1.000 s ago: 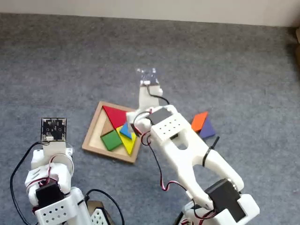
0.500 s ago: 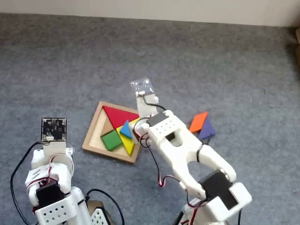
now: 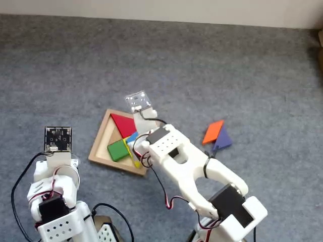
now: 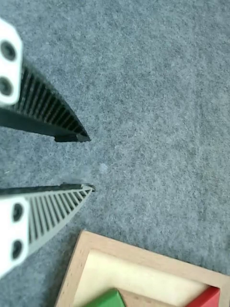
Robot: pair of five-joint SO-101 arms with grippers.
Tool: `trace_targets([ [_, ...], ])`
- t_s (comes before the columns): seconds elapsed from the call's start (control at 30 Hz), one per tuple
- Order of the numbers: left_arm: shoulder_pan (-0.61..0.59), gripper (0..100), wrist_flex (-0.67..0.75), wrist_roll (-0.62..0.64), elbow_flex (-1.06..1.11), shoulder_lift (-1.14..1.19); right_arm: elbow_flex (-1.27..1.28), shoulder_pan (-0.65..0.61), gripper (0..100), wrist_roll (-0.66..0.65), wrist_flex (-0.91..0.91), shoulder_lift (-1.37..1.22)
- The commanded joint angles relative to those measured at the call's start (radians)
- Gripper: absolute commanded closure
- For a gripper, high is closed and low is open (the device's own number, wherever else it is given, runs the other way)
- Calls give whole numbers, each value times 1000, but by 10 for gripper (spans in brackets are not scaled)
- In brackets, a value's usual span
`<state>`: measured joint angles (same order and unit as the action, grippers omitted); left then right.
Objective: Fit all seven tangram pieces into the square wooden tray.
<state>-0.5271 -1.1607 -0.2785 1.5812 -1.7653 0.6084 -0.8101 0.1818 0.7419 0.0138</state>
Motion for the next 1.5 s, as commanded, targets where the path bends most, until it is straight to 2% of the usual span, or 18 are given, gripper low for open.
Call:
trace_targets([
  [0.0,-12,841,5,2,-8,-56,-33,-36,995,-8,-16,15],
  [0.23,-12,841,5,2,-8,-56,-97,-45,995,-6,-18,4],
  [0.47,-12,841,5,2,-8,-56,-102,-87,994,-6,-186,-68],
  [0.7,-12,841,5,2,-8,-56,-101,-81,994,-6,-111,79],
  [0.87,-12,841,5,2,-8,-56,-104,-8,994,-6,-110,142],
  [1.13,-12,841,5,2,-8,-56,-93,2,994,-6,-278,-24],
  [1.47,-12,841,5,2,-8,-56,-44,-38,994,-6,-288,-90],
])
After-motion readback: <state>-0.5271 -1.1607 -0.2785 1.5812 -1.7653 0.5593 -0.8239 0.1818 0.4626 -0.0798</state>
